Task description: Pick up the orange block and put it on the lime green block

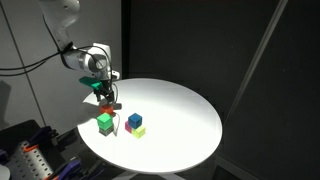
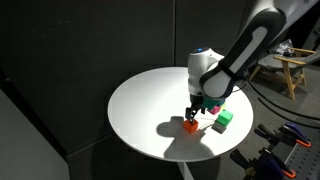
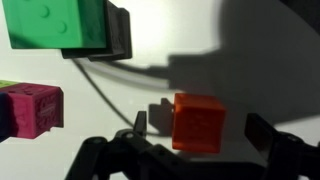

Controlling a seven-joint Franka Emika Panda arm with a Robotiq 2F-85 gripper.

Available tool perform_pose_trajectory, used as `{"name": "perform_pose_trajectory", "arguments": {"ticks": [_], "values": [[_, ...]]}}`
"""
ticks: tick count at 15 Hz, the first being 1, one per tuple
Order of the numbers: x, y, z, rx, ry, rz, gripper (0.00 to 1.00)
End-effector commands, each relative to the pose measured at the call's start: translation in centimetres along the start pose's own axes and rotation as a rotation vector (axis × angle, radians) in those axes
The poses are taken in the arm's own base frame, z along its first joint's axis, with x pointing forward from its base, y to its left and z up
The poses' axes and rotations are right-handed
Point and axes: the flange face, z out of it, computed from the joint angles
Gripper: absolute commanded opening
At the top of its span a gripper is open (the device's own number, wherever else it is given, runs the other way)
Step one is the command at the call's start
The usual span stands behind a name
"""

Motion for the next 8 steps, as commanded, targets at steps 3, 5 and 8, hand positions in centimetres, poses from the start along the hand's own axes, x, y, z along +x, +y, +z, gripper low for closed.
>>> {"name": "perform_pose_trajectory", "arguments": {"ticks": [3,5,8], "values": [[0.81,-0.12,0.56,-0.009,-0.005,0.009,1.00],[1.00,-0.07,0.77,-0.008,-0.009,0.009,1.00],[1.44,-0.06,1.00,-0.009,-0.010,0.011,1.00]]}}
